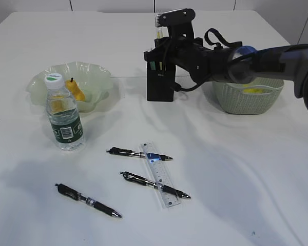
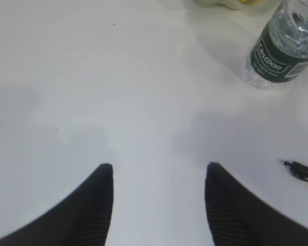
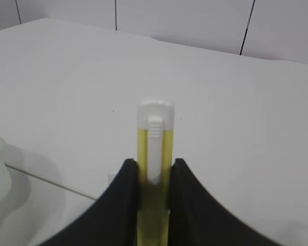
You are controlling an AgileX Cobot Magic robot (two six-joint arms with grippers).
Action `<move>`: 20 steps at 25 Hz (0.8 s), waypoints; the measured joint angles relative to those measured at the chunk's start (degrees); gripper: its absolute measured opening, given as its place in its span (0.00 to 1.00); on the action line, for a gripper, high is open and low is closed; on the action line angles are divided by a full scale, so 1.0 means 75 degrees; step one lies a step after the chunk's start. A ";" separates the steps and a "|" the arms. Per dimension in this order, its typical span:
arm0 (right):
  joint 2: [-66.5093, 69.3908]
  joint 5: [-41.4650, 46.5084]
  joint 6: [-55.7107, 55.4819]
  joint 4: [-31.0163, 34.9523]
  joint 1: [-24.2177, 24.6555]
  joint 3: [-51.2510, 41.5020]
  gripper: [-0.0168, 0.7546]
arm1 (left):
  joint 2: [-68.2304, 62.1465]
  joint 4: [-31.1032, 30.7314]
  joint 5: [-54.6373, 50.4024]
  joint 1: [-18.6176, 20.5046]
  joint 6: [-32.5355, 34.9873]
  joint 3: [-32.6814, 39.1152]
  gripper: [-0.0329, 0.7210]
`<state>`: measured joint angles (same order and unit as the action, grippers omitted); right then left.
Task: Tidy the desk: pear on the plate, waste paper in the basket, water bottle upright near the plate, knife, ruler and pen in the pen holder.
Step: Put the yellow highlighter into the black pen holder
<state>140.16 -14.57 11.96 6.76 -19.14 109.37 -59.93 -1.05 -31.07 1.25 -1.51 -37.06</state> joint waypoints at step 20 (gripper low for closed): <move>0.0114 0.0634 0.0000 0.0000 0.0211 0.0219 0.24 | 0.0000 0.0000 0.0043 0.0000 0.0000 0.0000 0.58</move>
<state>141.02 -9.82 11.96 6.76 -17.56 111.01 -59.93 -1.05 -30.75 1.25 -1.51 -37.06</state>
